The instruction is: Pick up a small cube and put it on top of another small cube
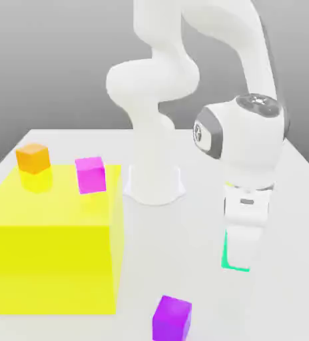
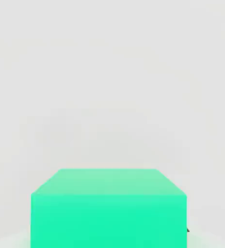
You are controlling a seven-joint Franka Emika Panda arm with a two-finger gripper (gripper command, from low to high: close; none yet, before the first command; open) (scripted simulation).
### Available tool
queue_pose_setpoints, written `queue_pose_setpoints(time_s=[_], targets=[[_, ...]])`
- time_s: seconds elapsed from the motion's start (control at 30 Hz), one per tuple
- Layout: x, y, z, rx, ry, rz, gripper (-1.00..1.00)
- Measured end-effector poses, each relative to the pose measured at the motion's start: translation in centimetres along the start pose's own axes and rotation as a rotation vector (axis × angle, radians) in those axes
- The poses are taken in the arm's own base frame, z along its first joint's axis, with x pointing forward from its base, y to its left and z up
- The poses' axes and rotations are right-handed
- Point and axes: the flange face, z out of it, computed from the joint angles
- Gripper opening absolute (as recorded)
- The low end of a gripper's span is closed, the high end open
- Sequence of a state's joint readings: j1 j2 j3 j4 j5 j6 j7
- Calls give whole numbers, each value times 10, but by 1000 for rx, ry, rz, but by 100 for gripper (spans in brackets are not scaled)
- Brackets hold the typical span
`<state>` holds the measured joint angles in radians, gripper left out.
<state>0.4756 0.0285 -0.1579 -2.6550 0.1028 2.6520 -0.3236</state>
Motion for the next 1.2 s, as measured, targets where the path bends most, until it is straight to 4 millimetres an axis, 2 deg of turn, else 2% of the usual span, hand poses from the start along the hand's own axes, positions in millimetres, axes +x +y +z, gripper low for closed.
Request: queue_pose_setpoints(time_s=[0.1, 0.17, 0.27, 0.37, 0.57, 0.7, 0.8, 0.9, 0.93, 1.03, 1.07, 1.2], targets=[[-1, 39, -32, 40, -4, -28, -100], [-10, 67, -53, 62, -2, -47, -100], [-29, 96, -82, 85, 8, -106, -100], [-59, 129, -110, 94, 21, -150, -100], [-140, 189, -163, 74, 41, -214, -100], [-208, 218, -193, 41, 39, -237, -100], [-265, 231, -214, 10, 29, -242, -100], [-321, 235, -229, -25, 13, -245, -100], [-330, 233, -226, -38, 10, -252, -100], [-338, 234, -188, -49, 6, -258, -100], [-338, 234, -174, -50, 7, -259, 100], [-338, 234, -174, -50, 7, -259, 100]])
